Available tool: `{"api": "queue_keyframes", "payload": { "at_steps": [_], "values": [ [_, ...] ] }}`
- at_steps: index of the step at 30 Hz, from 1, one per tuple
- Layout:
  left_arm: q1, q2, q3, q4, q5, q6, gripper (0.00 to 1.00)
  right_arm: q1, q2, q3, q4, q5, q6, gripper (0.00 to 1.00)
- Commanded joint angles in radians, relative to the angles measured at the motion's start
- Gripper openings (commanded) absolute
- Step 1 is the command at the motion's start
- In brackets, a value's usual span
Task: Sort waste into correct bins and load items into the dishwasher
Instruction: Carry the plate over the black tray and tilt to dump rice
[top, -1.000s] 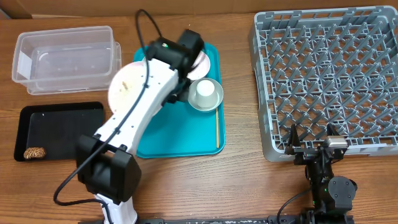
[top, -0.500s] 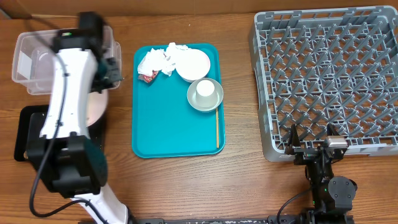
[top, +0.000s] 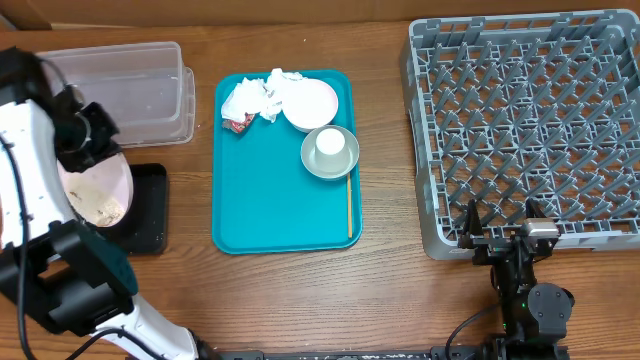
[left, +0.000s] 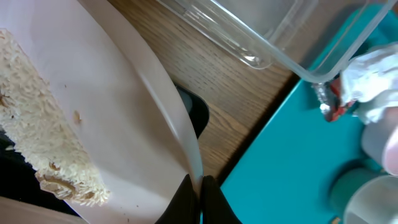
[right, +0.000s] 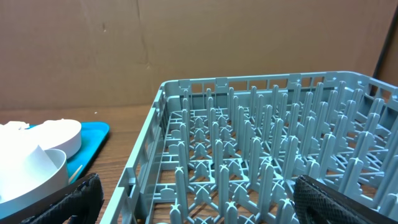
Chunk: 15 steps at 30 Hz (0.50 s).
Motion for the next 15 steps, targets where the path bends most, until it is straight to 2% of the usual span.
{"api": "queue_keyframes", "payload": {
  "at_steps": [1, 6, 12, 15],
  "values": [
    [0.055, -0.043, -0.023, 0.012, 0.15, 0.072, 0.04, -0.002, -0.012, -0.01, 0.006, 0.009, -0.001, 1.0],
    [0.131, -0.043, -0.033, 0.016, 0.306, 0.138, 0.04, -0.002, -0.012, -0.01, 0.006, 0.009, -0.001, 1.0],
    [0.222, -0.043, -0.053, 0.007, 0.518, 0.151, 0.04, -0.002, -0.012, -0.01, 0.006, 0.009, -0.001, 1.0],
    [0.262, -0.043, -0.078, 0.002, 0.573, 0.166, 0.04, -0.002, -0.012, -0.01, 0.006, 0.009, -0.001, 1.0]
  ]
}}
